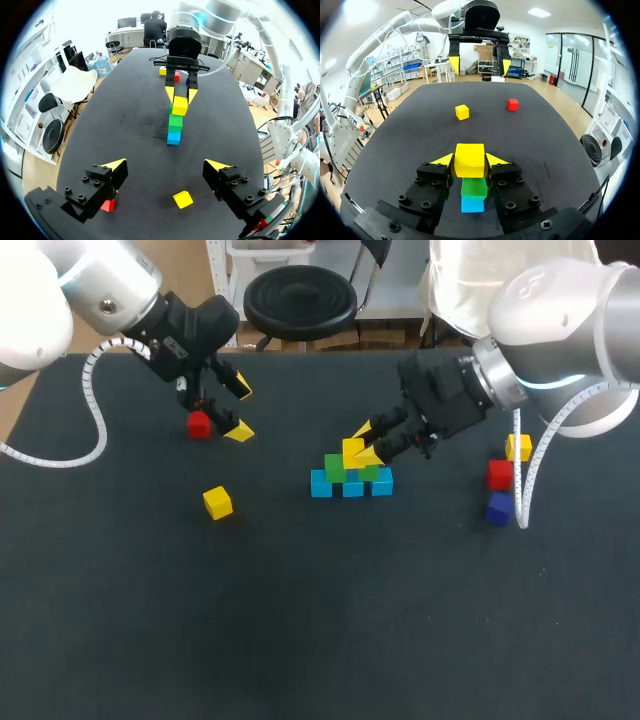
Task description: Place the blue cubes, place green cubes on the blue cubes, place the yellow cubes on the green cubes, then place the red cubes on the yellow cubes, and place purple cube on the red cubes.
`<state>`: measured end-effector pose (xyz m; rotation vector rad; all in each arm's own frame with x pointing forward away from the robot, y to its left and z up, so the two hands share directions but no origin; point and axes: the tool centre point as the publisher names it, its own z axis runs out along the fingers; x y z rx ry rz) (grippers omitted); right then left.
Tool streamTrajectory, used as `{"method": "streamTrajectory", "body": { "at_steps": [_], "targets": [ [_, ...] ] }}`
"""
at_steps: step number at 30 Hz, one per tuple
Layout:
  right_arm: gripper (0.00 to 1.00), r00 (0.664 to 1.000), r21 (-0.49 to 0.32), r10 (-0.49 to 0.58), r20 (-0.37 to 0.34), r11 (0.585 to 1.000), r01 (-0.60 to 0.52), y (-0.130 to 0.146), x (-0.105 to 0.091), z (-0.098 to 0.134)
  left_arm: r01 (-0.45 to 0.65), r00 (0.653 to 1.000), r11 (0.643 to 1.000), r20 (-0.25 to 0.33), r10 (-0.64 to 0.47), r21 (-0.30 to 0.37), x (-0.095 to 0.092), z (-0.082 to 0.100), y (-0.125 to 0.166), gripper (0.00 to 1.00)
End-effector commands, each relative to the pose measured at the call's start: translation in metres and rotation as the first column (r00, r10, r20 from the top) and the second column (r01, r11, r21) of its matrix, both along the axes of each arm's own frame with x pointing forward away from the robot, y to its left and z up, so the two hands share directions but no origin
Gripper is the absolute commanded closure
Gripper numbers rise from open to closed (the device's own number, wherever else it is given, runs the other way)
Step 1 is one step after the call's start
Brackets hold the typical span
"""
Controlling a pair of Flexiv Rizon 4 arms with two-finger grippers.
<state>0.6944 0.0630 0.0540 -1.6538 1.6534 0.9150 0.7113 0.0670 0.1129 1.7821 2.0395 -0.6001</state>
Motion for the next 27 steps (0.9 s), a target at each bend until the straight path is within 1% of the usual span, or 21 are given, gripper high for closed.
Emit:
{"method": "streamTrajectory", "body": {
  "at_steps": [1, 19, 20, 22, 23, 27],
  "targets": [
    [1.00, 1.000, 0.001, 0.001, -0.002, 1.000, -0.001, 0.0009, 0.0014, -0.0011, 0.001, 1.000, 1.000, 0.001, -0.001, -0.001, -0.0004, -0.0001, 0.0006, 0.00],
    [1.00, 1.000, -0.002, 0.009, -0.008, 1.000, -0.009, 0.0027, 0.0046, -0.0030, 0.001, 1.000, 1.000, 0.001, -0.001, -0.001, -0.0004, -0.0001, 0.0006, 0.00],
    [0.95, 1.000, -0.002, 0.009, -0.009, 1.000, -0.009, 0.0028, 0.0049, -0.0031, 0.001, 1.000, 1.000, 0.001, -0.001, -0.001, -0.0004, -0.0001, 0.0006, 0.00],
    [0.72, 1.000, -0.003, 0.011, -0.011, 1.000, -0.011, 0.0031, 0.0058, -0.0035, 0.001, 1.000, 1.000, 0.001, -0.001, -0.001, -0.0004, -0.0001, 0.0006, 0.00],
    [0.66, 1.000, -0.003, 0.012, -0.012, 1.000, -0.012, 0.0031, 0.0060, -0.0036, 0.001, 1.000, 1.000, 0.001, -0.001, -0.001, -0.0004, -0.0001, 0.0006, 0.00],
    [0.58, 1.000, -0.003, 0.010, -0.010, 1.000, -0.010, 0.0030, 0.0072, -0.0032, 0.001, 1.000, 1.000, 0.001, -0.001, -0.001, -0.0004, -0.0001, 0.0006, 0.00]
  ]
}}
